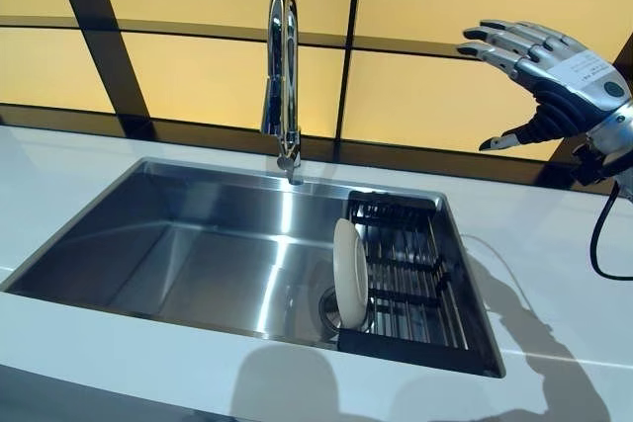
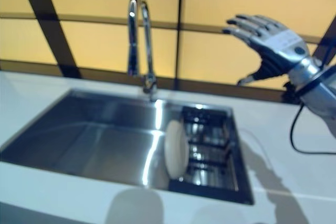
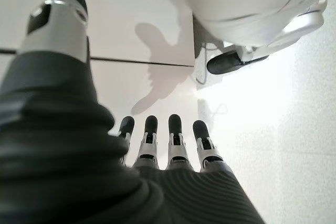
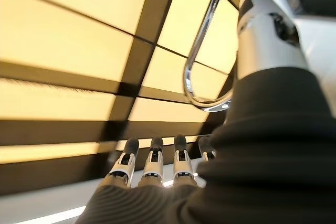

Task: Take plates into dishwasher

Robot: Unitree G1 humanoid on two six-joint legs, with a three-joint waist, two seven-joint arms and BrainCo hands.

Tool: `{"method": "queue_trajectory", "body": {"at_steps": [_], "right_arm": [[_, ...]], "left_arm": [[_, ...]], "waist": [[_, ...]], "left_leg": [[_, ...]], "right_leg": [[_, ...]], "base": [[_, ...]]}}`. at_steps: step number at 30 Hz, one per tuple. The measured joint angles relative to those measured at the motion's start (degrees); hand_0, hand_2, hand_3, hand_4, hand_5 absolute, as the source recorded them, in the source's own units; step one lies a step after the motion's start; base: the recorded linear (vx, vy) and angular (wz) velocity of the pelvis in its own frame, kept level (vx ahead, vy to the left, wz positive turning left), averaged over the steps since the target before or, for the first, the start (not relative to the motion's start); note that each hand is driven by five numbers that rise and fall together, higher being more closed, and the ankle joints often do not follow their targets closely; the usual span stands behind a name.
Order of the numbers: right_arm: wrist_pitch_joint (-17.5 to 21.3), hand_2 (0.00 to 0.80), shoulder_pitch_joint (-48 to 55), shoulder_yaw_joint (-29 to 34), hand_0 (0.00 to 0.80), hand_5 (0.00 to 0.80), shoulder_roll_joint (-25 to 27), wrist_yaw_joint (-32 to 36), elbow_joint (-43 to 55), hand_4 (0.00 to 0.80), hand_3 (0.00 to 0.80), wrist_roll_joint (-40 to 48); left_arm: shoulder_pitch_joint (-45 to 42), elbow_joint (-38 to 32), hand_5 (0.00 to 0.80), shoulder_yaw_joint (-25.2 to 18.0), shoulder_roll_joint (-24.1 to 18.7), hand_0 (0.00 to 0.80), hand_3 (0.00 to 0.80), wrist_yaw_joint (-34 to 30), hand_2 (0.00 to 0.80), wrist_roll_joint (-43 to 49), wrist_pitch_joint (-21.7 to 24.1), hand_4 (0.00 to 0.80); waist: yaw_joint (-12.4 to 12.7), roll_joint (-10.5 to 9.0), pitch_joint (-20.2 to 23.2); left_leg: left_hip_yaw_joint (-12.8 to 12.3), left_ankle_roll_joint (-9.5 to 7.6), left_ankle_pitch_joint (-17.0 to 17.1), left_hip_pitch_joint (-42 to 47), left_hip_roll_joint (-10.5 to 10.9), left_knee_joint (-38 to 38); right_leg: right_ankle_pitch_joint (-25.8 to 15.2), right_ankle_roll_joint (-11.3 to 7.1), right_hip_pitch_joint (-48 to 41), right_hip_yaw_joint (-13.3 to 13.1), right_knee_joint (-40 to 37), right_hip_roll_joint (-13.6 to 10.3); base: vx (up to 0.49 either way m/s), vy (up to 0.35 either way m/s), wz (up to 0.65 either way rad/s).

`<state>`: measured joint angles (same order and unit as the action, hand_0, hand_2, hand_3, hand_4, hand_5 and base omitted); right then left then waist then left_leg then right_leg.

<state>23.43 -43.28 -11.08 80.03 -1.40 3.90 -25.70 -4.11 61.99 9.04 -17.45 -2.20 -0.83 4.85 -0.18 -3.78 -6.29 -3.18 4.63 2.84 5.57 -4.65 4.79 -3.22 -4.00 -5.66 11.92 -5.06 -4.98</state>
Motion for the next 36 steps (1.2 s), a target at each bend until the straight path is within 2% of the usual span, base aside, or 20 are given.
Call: {"method": "queue_trajectory", "body": {"at_steps": [3, 4, 7, 8, 10, 14, 21, 26, 30, 36], "right_arm": [[4.3, 0.0, -4.8, -4.6, 0.0, 0.0, 2.0, -1.7, 0.5, 0.0, 0.0, -7.4], [5.5, 0.0, -9.6, -9.6, 0.0, 0.0, 2.0, -2.3, 0.5, 0.0, 0.0, -10.7], [9.0, 0.0, -17.8, -17.2, 0.0, 0.0, 1.7, -2.9, 2.0, 0.0, 0.0, -14.7], [9.6, 0.0, -19.5, -18.7, 0.0, 0.0, 1.7, -2.8, 2.3, 0.0, 0.0, -14.9], [11.9, 0.0, -28.0, -26.6, 0.0, 0.0, 1.2, -1.3, 3.1, 0.0, 0.0, -14.8], [13.7, 0.0, -35.9, -33.7, 0.0, 0.0, -2.2, 3.7, 3.8, 0.0, 0.0, -13.1], [15.7, 0.0, -37.8, -38.3, 0.0, 0.0, -10.6, 16.7, 4.2, 0.0, 0.0, -5.6], [16.3, 0.0, -36.9, -39.1, 0.0, 0.0, -14.7, 23.5, 4.2, 0.0, 0.0, -2.7], [16.8, 0.0, -35.0, -39.2, 0.0, 0.0, -15.5, 26.7, 4.2, 0.0, 0.0, 0.4], [17.1, 0.0, -29.4, -39.1, 0.0, 0.0, -16.4, 29.3, 3.8, 0.0, 0.0, 3.9]], "left_arm": [[0.0, -0.1, 0.0, 1.1, -1.1, 0.0, 0.0, 0.0, 0.0, 0.0, -0.3, 0.0], [-0.1, 0.0, 0.0, 1.3, -1.5, 0.0, 0.0, 0.0, 0.0, -0.1, -0.6, 0.0], [-0.1, -0.1, 0.0, 2.1, -2.7, 0.0, 0.0, 0.1, 0.0, -0.1, -0.8, 0.0], [-0.1, -0.1, 0.0, 2.1, -2.8, 0.0, 0.0, 0.1, 0.0, -0.1, -0.9, 0.0], [0.0, -0.5, 0.0, 2.3, -3.1, 0.0, 0.0, 0.0, 0.0, -0.1, -1.5, 0.0], [-0.5, -0.5, 0.0, 3.4, -3.6, 0.0, 0.0, -0.2, 0.0, -0.1, -1.9, 0.0], [-1.9, -2.5, 0.0, 4.5, -3.6, 0.0, 0.0, -0.6, 0.0, 0.0, -2.3, 0.0], [-2.2, -2.5, 0.0, 5.2, -3.6, 0.0, 0.0, -0.7, 0.0, 0.0, -3.3, 0.0], [-2.2, -2.5, 0.0, 5.6, -3.5, 0.0, 0.0, -0.8, 0.0, 0.0, -3.3, 0.0], [-2.4, -2.5, 0.0, 5.6, -3.5, 0.0, 0.0, -0.9, 0.0, 0.0, -3.2, 0.0]], "waist": [[1.0, -1.33, 0.9], [1.1, -1.73, 1.1], [1.7, -2.87, 1.9], [2.4, -3.06, 2.0], [2.9, -3.37, 2.3], [4.5, -3.74, 2.6], [7.3, -3.35, 3.5], [7.7, -2.62, 3.9], [9.0, -2.22, 3.9], [9.4, -2.09, 3.9]], "left_leg": [[0.0, 0.01, 0.0, 0.0, -0.1, 0.0], [-0.1, 0.01, 0.0, -0.1, 0.0, 0.0], [0.0, 0.01, 0.0, -0.2, 0.1, 0.0], [0.0, 0.01, 0.0, -0.2, 0.1, 0.0], [0.1, 0.0, 0.0, 0.0, 0.2, 0.0], [0.3, 0.01, 0.0, 0.1, 0.5, 0.0], [0.9, 0.15, 0.0, -0.3, 0.6, 0.0], [1.9, 0.08, 0.3, -0.2, 0.7, -0.1], [2.5, 0.2, 0.3, -0.2, 0.7, -0.2], [3.4, 0.29, 0.4, -0.2, 0.7, -0.4]], "right_leg": [[0.0, 0.01, 0.0, 0.0, 0.0, 0.0], [0.0, 0.0, -0.1, 0.1, 0.0, 0.0], [0.0, 0.0, -0.1, 0.2, 0.0, -0.2], [0.0, 0.0, -0.1, 0.2, 0.0, -0.2], [0.0, 0.0, -0.1, 0.2, 0.0, -0.2], [0.0, 0.0, -0.3, 0.5, 0.0, -0.3], [0.1, 0.07, -0.7, 1.3, 0.0, -0.5], [0.3, 0.08, -1.0, 2.2, 0.0, -0.5], [0.4, 0.14, -1.3, 2.8, 0.0, -0.4], [0.7, 0.08, -2.0, 3.8, 0.0, -0.4]], "base": [[0.0, 0.0, 0.0], [0.03, -0.009, 0.01], [0.011, 0.001, 0.01], [0.031, -0.001, 0.0], [0.018, 0.001, 0.01], [0.028, 0.012, 0.03], [0.018, 0.024, 0.05], [0.015, 0.006, 0.09], [0.021, 0.008, 0.09], [0.005, 0.008, 0.08]]}}
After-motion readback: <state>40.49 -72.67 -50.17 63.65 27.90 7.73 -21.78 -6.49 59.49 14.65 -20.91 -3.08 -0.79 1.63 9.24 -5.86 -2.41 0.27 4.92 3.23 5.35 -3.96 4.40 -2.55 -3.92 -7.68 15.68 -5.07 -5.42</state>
